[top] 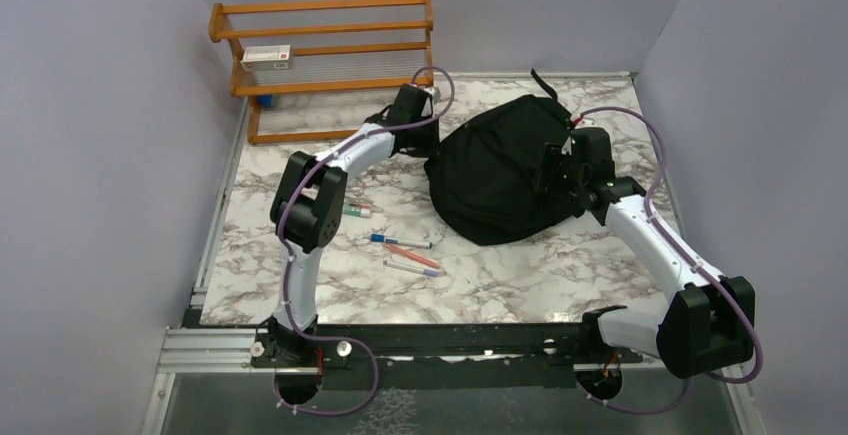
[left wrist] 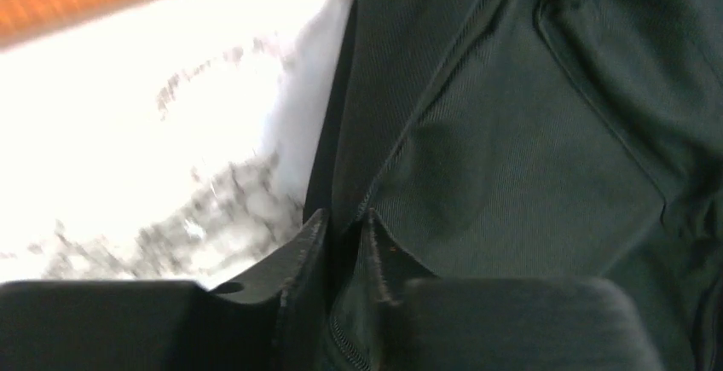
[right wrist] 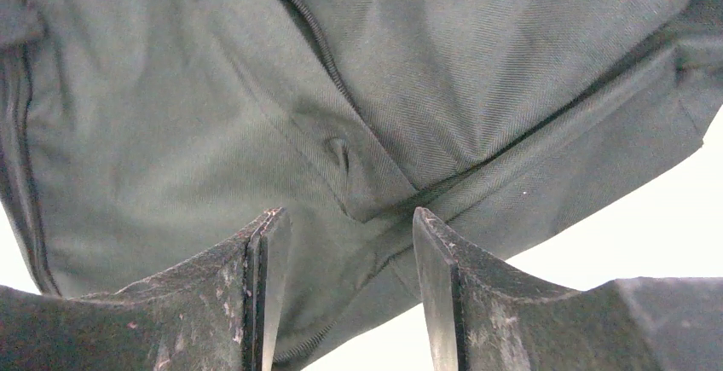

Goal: Pack the student bag
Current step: Adjust the student bag at the center of the board.

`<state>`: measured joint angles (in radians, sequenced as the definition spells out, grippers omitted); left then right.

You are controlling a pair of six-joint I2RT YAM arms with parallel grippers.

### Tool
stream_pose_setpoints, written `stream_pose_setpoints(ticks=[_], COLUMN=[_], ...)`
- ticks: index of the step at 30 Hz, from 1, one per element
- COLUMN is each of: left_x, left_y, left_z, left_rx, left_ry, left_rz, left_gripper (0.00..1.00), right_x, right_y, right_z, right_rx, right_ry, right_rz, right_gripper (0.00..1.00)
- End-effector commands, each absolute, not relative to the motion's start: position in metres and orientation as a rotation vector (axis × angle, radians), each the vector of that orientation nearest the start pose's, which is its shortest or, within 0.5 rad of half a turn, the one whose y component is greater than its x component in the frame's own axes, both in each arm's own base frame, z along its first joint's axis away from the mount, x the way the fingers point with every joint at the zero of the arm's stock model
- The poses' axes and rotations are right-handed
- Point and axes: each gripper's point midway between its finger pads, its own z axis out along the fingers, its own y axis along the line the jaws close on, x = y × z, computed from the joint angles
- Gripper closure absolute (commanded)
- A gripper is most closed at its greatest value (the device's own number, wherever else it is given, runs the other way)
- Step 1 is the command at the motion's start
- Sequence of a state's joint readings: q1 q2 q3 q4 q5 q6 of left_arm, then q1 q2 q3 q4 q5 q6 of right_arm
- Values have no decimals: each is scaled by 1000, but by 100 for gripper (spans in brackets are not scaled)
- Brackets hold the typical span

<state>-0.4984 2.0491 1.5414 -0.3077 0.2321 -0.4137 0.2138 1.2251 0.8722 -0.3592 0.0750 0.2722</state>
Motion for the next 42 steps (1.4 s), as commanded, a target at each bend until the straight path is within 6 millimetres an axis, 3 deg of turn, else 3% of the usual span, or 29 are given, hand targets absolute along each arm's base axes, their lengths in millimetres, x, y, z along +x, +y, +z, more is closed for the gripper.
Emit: stream_pose_setpoints(ticks=[1,3,5,10,16,17,21,26,34,39,42], left_x=[477,491,492,463,406,392,368,357,359,375,391], left_y=[-295,-299,-302,-285,-263,-264,-292,-319,-323,-298,-273], left_z=[87,98,111,127,126,116,114,105,92,88,89], left_rx=[372,364,352,242,26,-3,-23,-23,27,48,84], left_ry=[2435,2417,2398,2414,2417,2434,2407,2418,2440,2464,2466], left_rz=[-577,-605,-626,-622,-672,-707,-849,-934,-930,-872,-788], left_gripper=[72,61,50,29,27,27,27,28,65,98,100], right_x=[337,334,332,329,331,332,333,331,324,324,325], right_y=[87,88,86,83,86,86,86,84,76,75,72], right_z=[144,146,149,153,160,161,165,167,162,164,165], right_rx=[42,35,35,41,54,59,77,84,100,102,106], right_ry=[2270,2269,2263,2246,2231,2226,2212,2211,2222,2222,2220], right_rz=[277,285,277,265,289,292,296,287,246,234,216], right_gripper=[40,40,40,40,40,40,40,40,40,41,40])
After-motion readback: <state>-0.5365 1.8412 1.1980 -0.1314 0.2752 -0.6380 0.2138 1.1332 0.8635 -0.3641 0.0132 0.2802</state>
